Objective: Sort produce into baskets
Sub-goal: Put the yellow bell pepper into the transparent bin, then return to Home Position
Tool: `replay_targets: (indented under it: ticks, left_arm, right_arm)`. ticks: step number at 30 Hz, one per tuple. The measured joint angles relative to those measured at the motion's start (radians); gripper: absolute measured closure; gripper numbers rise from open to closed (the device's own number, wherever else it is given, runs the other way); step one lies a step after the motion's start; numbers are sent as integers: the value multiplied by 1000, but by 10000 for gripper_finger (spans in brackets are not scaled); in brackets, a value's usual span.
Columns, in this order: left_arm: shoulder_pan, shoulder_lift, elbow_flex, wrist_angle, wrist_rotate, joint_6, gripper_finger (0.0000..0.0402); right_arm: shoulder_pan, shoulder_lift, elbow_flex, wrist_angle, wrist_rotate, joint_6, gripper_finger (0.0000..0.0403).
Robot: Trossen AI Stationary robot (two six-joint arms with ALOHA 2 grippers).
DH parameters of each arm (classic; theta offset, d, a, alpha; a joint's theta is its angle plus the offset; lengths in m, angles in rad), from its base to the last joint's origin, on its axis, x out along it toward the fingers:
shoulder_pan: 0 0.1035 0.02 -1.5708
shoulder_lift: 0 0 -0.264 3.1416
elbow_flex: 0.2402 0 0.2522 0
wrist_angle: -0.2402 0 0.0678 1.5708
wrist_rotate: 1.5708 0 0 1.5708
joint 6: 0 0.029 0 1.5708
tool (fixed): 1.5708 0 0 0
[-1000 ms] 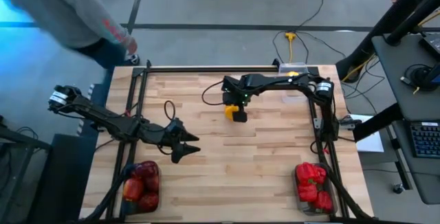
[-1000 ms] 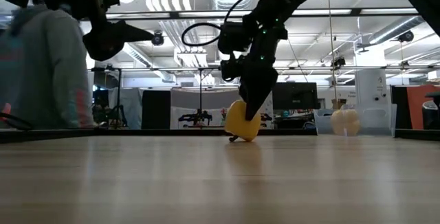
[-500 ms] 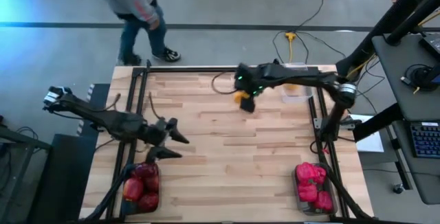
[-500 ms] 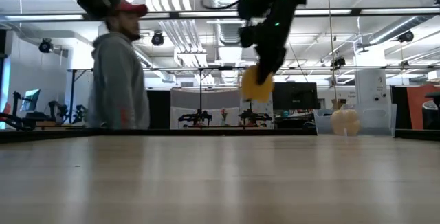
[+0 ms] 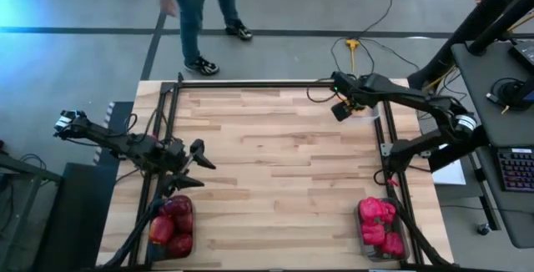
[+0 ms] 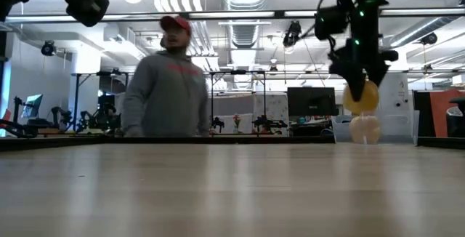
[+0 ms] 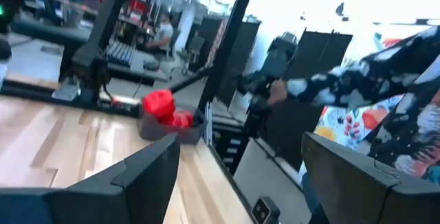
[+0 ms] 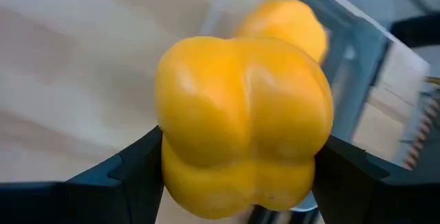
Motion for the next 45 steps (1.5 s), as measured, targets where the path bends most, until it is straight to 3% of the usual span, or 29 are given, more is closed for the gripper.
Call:
replay_targets:
  ticks: [3, 9, 18, 24, 28, 32, 36, 39, 45]
  left_arm:
    - [0, -31, -28, 17, 0, 4, 116]
    - [0, -97, -89, 15, 0, 2, 116]
    - [0, -298, -207, 17, 2, 1, 116]
    - [0, -434, -229, -116, 3, 18, 116]
    - [0, -496, -226, -158, 2, 52, 116]
    - [2, -493, -227, -175, 2, 58, 116]
    - [2, -495, -232, -185, 2, 43, 116]
    - [2, -495, -232, -200, 1, 41, 116]
    - [2, -495, -232, -199, -1, 41, 116]
  right_arm:
    - [-3, -8, -59, 8, 69, 55, 120]
    - [-1, -11, -92, 8, 33, 179, 18]
    - [79, -215, -19, -7, 27, 191, 40]
    - [277, -434, -58, 72, -54, 300, 62]
    - [484, -547, -188, 366, -136, 347, 93]
    - [680, -584, -381, 881, -149, 340, 134]
    - [775, -563, -534, 1323, -125, 347, 174]
    - [785, -571, -581, 1451, -138, 350, 197]
    - [766, -680, -630, 1456, -176, 318, 246]
